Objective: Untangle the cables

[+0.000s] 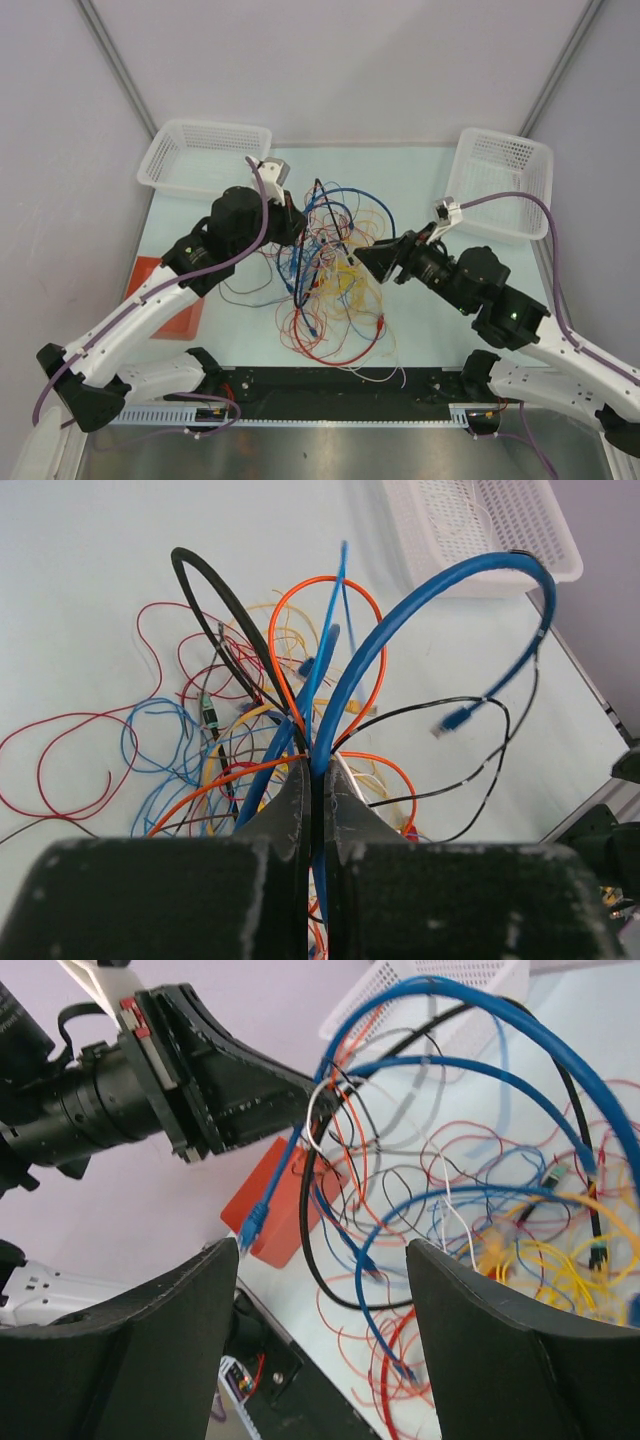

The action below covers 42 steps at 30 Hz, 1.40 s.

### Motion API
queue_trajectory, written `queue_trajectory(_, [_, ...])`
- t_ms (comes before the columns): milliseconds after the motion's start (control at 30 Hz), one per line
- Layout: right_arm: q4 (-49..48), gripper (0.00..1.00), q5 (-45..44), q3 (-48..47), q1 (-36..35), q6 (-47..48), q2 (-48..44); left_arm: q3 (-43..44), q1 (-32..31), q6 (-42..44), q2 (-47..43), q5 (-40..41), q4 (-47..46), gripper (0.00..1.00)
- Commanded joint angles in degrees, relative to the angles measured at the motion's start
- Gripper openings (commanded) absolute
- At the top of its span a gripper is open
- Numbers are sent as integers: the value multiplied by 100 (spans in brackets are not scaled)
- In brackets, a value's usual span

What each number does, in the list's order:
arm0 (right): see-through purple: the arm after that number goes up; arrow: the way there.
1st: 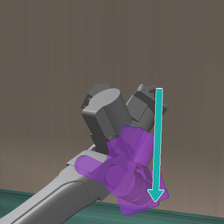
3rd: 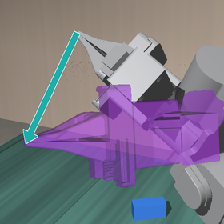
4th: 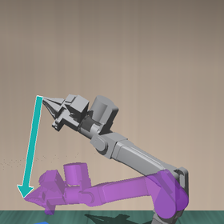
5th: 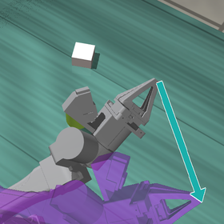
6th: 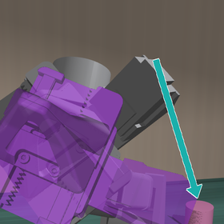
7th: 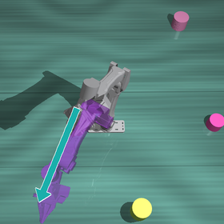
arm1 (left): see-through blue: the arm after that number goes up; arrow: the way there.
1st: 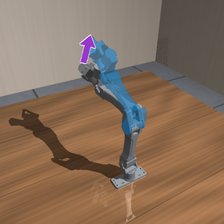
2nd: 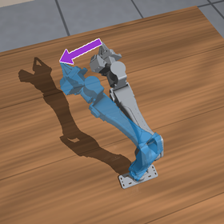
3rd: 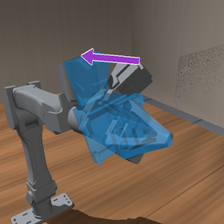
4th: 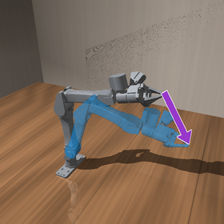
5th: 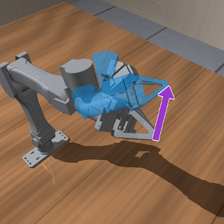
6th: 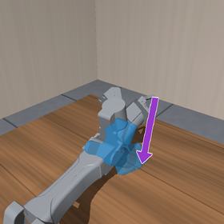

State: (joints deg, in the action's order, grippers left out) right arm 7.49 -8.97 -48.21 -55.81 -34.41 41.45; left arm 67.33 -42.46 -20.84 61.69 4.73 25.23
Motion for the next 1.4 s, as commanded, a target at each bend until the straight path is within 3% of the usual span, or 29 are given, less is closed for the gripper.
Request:
queue_trajectory(0, [-994,74,-60,-216,53,269,459,-27,1,36,-113,-218,-256,0])
queue_trajectory(400, [-1768,76,836,-216,1414,-636,1005,-431,9,80,-482,-332,-317,0])
queue_trajectory(700, [-2304,77,1618,-216,1617,-1419,1655,-563,9,71,-605,-359,-405,0])
queue_trajectory(1000, [-2497,82,1311,-216,1626,-1744,1945,-1002,1,-209,-834,-675,-888,0])
queue_trajectory(1167, [-3410,81,1433,-216,1810,-2148,2604,-1301,-8,-377,-939,-860,-1135,0])
queue_trajectory(1300, [-3789,67,1495,-216,1942,-2403,2938,-1345,-8,-386,-1054,-843,-1074,0])
queue_trajectory(1367, [-3930,51,1495,-216,1942,-2377,2948,-1372,-8,-359,-1132,-781,-994,0])
